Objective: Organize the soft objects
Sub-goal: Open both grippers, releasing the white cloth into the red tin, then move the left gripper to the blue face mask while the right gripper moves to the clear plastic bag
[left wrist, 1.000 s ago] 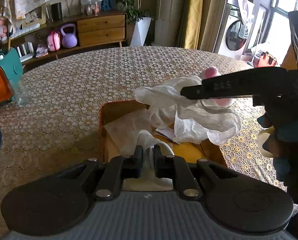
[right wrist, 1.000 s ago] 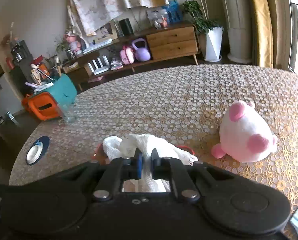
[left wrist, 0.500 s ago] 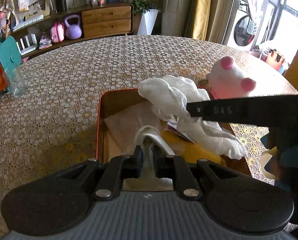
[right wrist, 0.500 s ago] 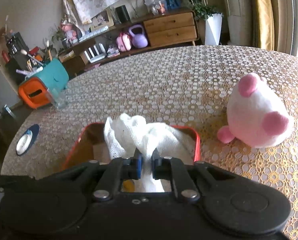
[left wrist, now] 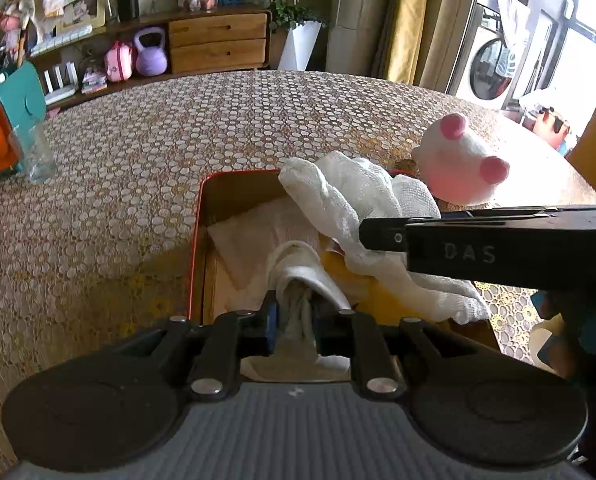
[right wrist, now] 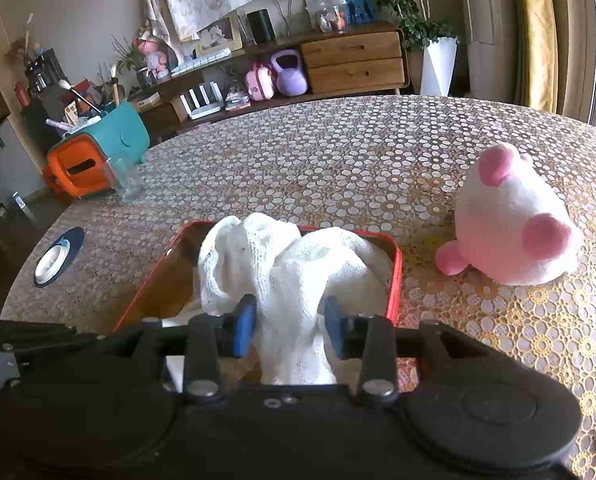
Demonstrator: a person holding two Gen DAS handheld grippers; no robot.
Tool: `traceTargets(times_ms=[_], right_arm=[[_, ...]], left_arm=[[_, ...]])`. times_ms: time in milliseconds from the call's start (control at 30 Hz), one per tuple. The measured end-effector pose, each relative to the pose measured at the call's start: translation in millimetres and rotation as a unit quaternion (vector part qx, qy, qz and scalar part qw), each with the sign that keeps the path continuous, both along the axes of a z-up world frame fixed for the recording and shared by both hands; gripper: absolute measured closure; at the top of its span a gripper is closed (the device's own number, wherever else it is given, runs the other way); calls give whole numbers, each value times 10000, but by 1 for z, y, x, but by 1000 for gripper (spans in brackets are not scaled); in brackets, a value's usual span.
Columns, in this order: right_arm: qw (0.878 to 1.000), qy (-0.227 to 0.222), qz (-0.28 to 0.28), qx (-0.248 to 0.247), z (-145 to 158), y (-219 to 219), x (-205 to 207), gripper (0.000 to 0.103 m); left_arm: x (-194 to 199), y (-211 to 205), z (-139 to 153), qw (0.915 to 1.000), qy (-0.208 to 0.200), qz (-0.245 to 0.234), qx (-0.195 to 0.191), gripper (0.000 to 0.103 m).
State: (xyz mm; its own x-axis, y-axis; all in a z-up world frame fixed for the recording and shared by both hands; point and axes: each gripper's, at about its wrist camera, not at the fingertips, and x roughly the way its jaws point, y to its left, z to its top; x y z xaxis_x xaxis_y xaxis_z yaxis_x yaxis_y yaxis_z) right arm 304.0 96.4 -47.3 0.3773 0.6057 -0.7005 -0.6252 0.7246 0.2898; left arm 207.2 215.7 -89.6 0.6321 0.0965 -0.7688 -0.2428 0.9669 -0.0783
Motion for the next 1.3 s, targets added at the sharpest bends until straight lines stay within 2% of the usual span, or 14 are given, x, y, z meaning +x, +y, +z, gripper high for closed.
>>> traceTargets(times_ms=[133, 233, 267, 300, 367, 400, 733, 967, 1300], right_arm=[[10000, -25, -7, 38, 4, -5, -4, 58], [10000, -59, -15, 57, 9, -9, -7, 55], [10000, -60, -8, 66, 10, -11, -8, 54], [9999, -66, -2, 86, 12, -12, -10, 54], [9999, -92, 4, 145, 17, -16, -13, 50], [9998, -108, 2, 174, 19, -18, -15, 49], [9986, -202, -89, 473, 47, -45, -30, 39], [9976, -390, -279, 501, 68, -75, -43, 31], [9956, -606, -511, 493, 88, -125, -62, 20]], left_arm=[[-3, 1, 1, 10000, -3, 51, -57, 81], [-5, -1, 4, 10000, 9, 44, -53, 73], [-6, -1, 6, 10000, -25, 42, -48, 67], [-7, -1, 8, 10000, -55, 48, -26, 53], [-11, -3, 13, 9998, -175, 94, 54, 34], [-14, -3, 16, 9996, -240, 105, 71, 33], [-28, -16, 39, 9987, -487, 11, 132, 33], [-37, -33, 54, 9978, -647, -123, 74, 33], [-45, -68, 78, 9948, -906, -416, 182, 33]])
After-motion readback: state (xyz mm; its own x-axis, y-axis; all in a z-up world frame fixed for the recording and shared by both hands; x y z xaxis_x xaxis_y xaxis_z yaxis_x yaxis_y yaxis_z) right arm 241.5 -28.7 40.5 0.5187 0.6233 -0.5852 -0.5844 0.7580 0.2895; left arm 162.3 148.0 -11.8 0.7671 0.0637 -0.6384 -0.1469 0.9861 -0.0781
